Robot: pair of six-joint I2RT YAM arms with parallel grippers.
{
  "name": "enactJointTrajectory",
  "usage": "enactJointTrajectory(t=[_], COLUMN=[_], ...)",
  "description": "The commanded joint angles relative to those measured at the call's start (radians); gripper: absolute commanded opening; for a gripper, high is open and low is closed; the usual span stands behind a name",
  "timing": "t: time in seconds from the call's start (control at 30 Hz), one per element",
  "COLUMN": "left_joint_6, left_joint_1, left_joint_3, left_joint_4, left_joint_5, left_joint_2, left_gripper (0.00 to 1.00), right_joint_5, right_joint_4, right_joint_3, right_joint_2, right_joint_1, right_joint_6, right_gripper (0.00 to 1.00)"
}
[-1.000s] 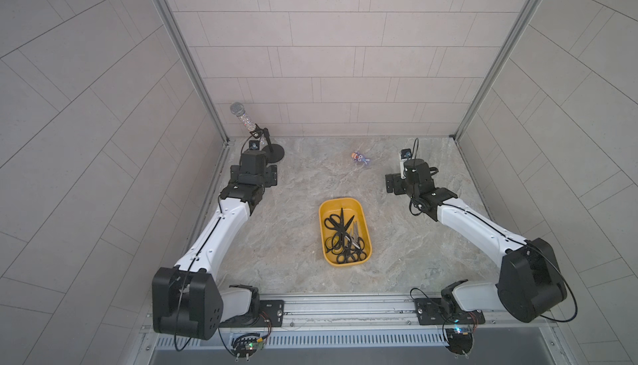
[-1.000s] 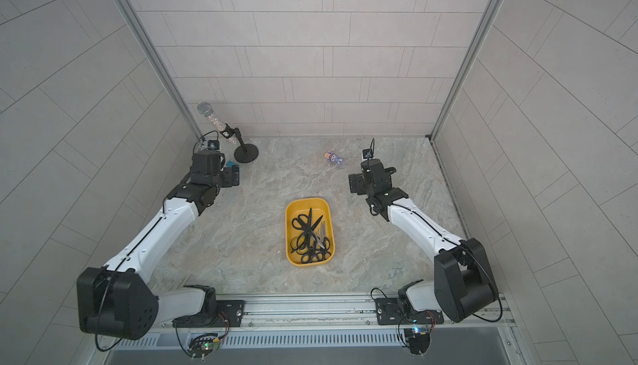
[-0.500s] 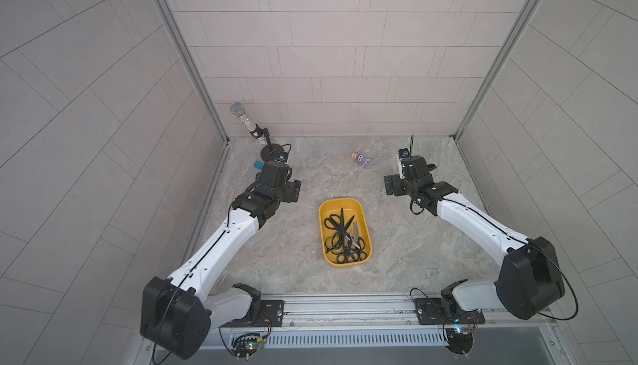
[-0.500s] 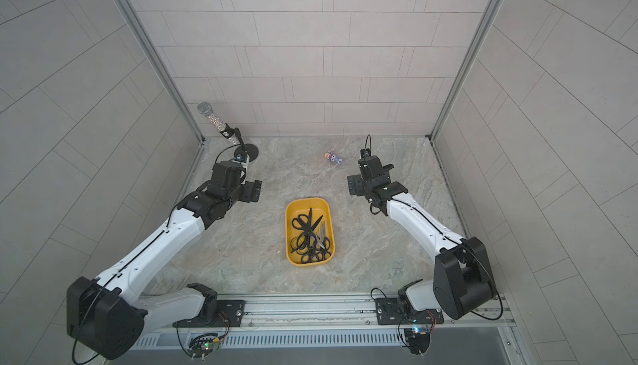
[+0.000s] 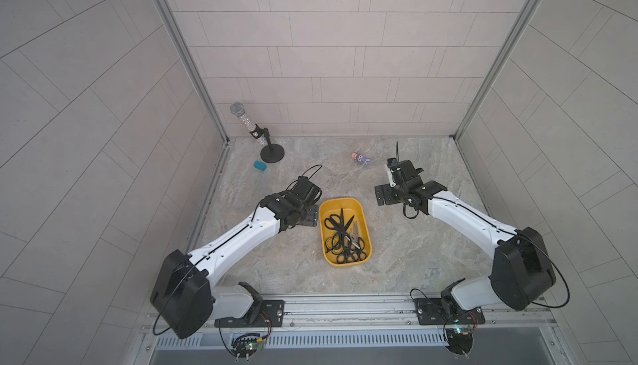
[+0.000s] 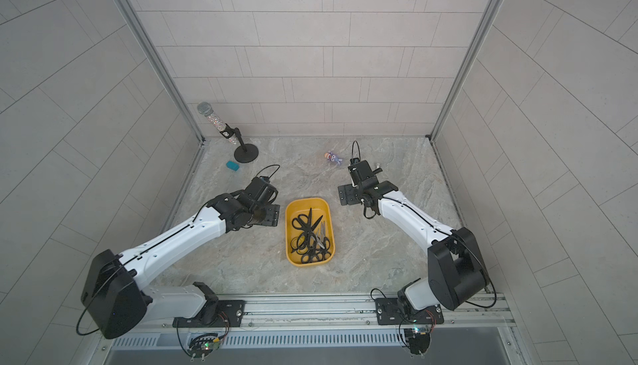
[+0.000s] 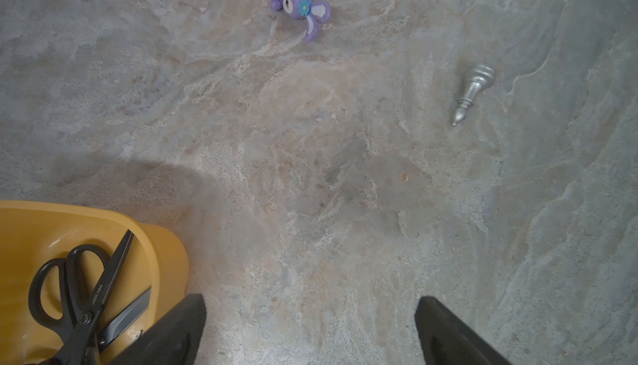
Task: Take the scissors out of the storage box
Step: Move the storage box to the center of the board.
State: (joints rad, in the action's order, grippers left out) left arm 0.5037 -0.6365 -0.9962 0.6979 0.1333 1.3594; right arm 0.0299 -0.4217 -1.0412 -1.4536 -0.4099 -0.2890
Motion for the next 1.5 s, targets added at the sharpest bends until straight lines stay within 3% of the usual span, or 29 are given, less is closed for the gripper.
enactJointTrajectory(t=[0.0,0.1,0.43,0.8,0.97,1.1,1.3,1.47], left_joint_6=[0.089,0.114,0.142,0.150,0.199,0.216,0.250,0.293], left_joint_1=[-0.008,-0.013,-0.050,-0.048,-0.049,-0.047,-0.026,0.003], left_joint_3=[-0.003,0.002,-0.024,-0.070,-0.123,-0.167,-0.175,-0.175], left_joint_4=[-0.005,-0.050,-0.058,-0.076,-0.056,-0.021,0.004,-0.031], left_joint_5=[-0.040,-0.088,-0.087,-0.120,-0.140,-0.138,-0.144,-0.156], left_joint_2=[0.043,0.049,0.141,0.233,0.287,0.323,0.346,0.356], left_gripper=[0.72,0.72,0.69,0.43,0.22,0.20,0.00,0.00], right_joint_5=[-0.010,-0.015,-0.007,-0.003,0.008,0.006,-0.022,-0.081], right_joint_4=[-0.026,-0.028,-0.048,-0.095,-0.099,-0.101,-0.098,-0.106], right_joint_3=[0.004,-0.003,-0.040,-0.090,-0.091,-0.090,-0.081,-0.085], right_joint_2=[-0.014,-0.029,-0.055,-0.031,-0.013,0.002,0.035,0.068], right_joint_1=[-0.002,-0.003,0.000,0.000,0.000,-0.001,-0.001,-0.008], right_joint_6=[-0.016,-0.008,0.013,0.046,0.053,0.051,0.054,0.039], right_gripper=[1.00,1.00,1.00,1.00,1.00,1.00,1.00,1.00])
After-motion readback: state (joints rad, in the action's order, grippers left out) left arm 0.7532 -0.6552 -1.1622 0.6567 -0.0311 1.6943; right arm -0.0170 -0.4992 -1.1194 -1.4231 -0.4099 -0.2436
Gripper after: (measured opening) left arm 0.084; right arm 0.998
